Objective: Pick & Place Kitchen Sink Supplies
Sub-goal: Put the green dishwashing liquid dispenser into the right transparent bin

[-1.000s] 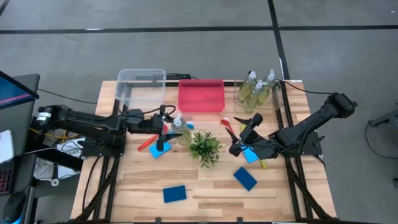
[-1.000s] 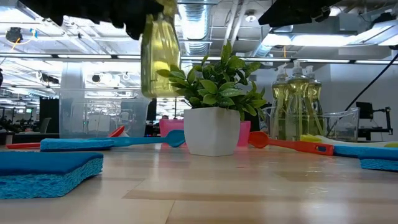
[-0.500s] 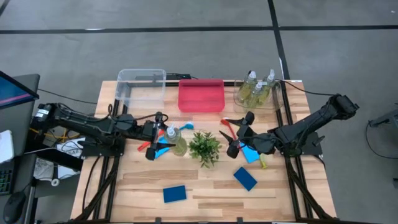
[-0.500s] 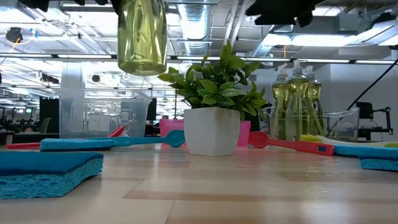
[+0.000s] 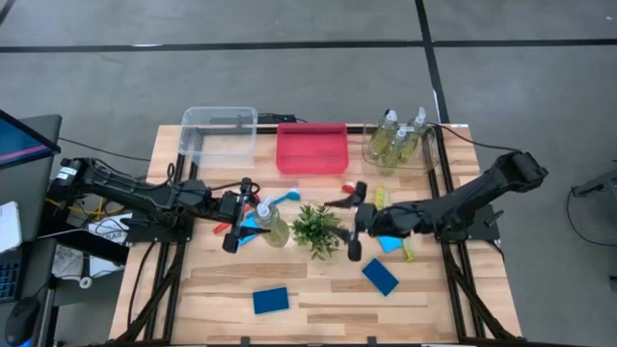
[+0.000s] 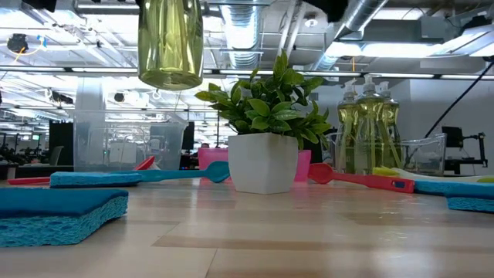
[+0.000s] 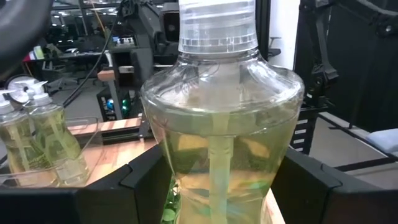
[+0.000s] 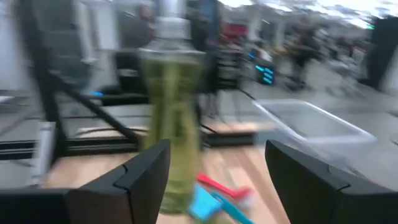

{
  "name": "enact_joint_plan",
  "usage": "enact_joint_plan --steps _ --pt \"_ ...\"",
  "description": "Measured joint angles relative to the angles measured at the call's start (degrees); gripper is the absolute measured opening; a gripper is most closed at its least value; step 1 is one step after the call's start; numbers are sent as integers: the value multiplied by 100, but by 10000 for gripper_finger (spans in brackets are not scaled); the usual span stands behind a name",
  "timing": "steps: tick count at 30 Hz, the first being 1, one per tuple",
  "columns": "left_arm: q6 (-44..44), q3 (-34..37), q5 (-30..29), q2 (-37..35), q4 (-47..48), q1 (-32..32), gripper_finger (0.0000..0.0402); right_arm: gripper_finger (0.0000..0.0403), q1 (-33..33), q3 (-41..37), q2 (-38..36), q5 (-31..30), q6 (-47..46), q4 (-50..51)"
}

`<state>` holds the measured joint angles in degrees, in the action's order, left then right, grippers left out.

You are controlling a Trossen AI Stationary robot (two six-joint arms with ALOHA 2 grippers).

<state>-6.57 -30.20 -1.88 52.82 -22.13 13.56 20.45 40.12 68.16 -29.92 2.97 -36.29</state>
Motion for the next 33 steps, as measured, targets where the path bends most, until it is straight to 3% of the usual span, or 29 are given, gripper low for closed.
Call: enact_joint_plan --steps 5,18,28,33 --pt "261 0 1 2 -105 45 239 256 30 105 381 494 345 -699" --pt "263 -4 14 108 -650 477 239 256 265 659 886 608 362 -702" --pt "-24 -16 -17 978 -1648 467 239 256 278 717 905 604 365 -706" --pt "-107 -296 -216 1487 -1696 466 239 256 277 717 905 593 430 -710"
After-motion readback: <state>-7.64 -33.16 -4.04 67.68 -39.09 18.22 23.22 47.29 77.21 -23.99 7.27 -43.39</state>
